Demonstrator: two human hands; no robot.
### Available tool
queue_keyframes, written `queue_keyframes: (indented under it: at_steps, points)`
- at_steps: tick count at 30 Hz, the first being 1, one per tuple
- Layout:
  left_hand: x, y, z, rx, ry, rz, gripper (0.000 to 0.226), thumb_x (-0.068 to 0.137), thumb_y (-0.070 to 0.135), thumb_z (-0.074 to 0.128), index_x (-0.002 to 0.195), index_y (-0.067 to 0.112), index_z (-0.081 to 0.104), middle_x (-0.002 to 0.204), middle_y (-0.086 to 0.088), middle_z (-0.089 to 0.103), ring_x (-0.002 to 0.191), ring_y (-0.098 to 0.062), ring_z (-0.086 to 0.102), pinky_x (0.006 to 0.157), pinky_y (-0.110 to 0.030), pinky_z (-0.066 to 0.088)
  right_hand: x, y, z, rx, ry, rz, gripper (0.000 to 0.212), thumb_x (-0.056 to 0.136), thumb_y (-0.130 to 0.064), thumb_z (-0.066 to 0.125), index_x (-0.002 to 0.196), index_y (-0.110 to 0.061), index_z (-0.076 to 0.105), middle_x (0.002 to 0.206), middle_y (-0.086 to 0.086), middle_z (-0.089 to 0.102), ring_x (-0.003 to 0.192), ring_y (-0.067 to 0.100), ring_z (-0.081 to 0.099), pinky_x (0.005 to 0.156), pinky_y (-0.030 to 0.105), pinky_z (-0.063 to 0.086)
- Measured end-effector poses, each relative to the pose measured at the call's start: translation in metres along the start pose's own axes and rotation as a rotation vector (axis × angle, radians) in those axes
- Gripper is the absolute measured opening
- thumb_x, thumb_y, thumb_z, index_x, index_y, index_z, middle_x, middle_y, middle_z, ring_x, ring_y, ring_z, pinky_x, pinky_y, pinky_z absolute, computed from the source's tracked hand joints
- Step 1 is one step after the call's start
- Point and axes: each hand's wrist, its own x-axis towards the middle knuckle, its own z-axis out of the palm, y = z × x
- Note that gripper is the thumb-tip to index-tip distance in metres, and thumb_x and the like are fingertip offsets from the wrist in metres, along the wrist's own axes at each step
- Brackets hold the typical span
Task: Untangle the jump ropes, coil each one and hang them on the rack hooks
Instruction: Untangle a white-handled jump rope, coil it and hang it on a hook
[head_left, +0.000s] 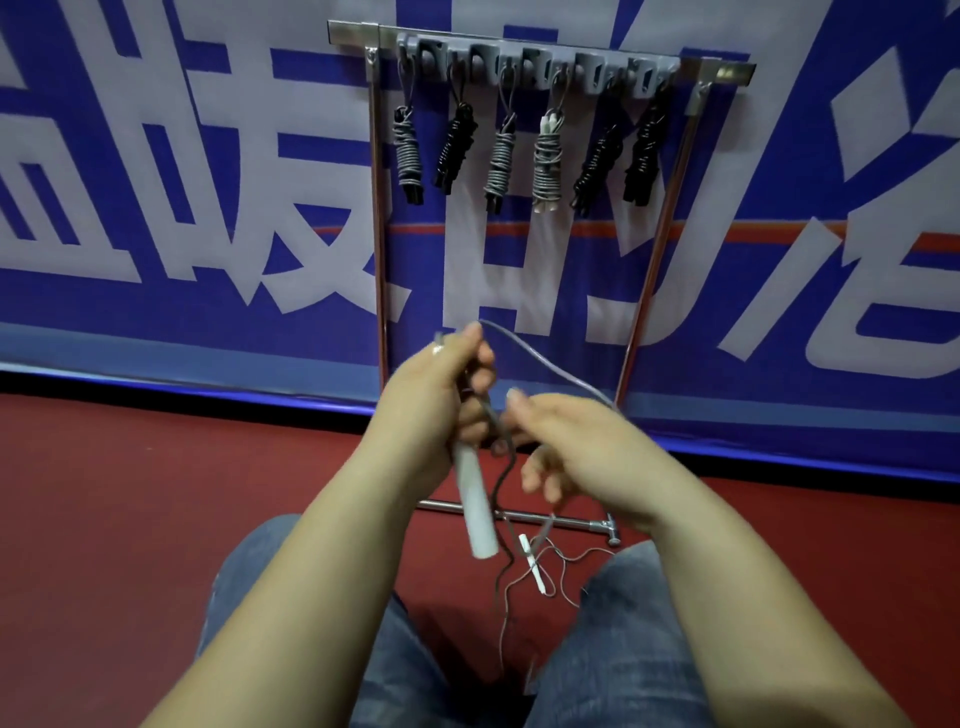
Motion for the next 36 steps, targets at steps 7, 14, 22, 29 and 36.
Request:
queue_keyframes:
  at_steps: [7, 14, 22, 29, 36]
  points:
    - [0.001, 0.010, -0.006, -0.234, 0.030, 0.059, 0.027, 0.098, 0.029, 0.042, 0.080, 0.014, 0.055, 0.055, 0.005, 0.045, 0.033, -0.002, 0.026, 0.032, -0.013, 0.024, 0.001, 0.000, 0.008, -0.408, -0.001, -0.085, 0.020, 0.093, -0.033, 0.052, 0.081, -0.021, 0.063, 0.068, -0.004, 0.053, 0.059, 0.010, 0.042, 0.060, 0.026, 0.038]
    - [0.002, 0.002, -0.011, 0.451, -0.019, 0.021, 0.034, 0.097, 0.041, 0.040, 0.101, 0.021, 0.066, 0.079, -0.003, 0.070, 0.034, -0.005, 0.024, 0.038, -0.018, 0.023, 0.005, -0.004, -0.003, 0.314, 0.173, -0.055, 0.025, 0.098, -0.013, 0.042, 0.083, -0.009, 0.061, 0.067, 0.005, 0.059, 0.051, 0.009, 0.057, 0.055, 0.022, 0.052]
    - [-0.008, -0.003, -0.001, 0.512, -0.294, -0.037, 0.042, 0.094, 0.040, 0.044, 0.071, 0.011, 0.064, 0.051, -0.003, 0.052, 0.036, -0.009, 0.026, 0.040, -0.019, 0.021, 0.001, -0.015, -0.022, 0.880, 0.300, -0.150, 0.022, 0.097, -0.012, 0.042, 0.096, -0.005, 0.062, 0.075, 0.005, 0.062, 0.065, 0.012, 0.063, 0.062, 0.021, 0.056]
    - [-0.001, 0.005, -0.003, -0.197, -0.113, -0.104, 0.032, 0.086, 0.036, 0.048, 0.065, 0.012, 0.050, 0.047, -0.001, 0.043, 0.027, -0.004, 0.022, 0.031, -0.014, 0.015, -0.005, -0.009, 0.001, -0.033, -0.032, -0.113, 0.014, 0.088, -0.033, 0.059, 0.098, -0.023, 0.063, 0.082, -0.007, 0.065, 0.067, 0.008, 0.057, 0.063, 0.024, 0.048]
    - [-0.001, 0.011, -0.001, -0.363, -0.051, -0.017, 0.037, 0.095, 0.042, 0.040, 0.071, 0.016, 0.050, 0.057, 0.003, 0.050, 0.029, -0.002, 0.027, 0.029, -0.011, 0.021, -0.010, -0.009, 0.023, -0.007, -0.172, -0.105, 0.015, 0.091, -0.032, 0.056, 0.083, -0.019, 0.056, 0.064, -0.009, 0.065, 0.055, -0.003, 0.057, 0.058, 0.012, 0.042]
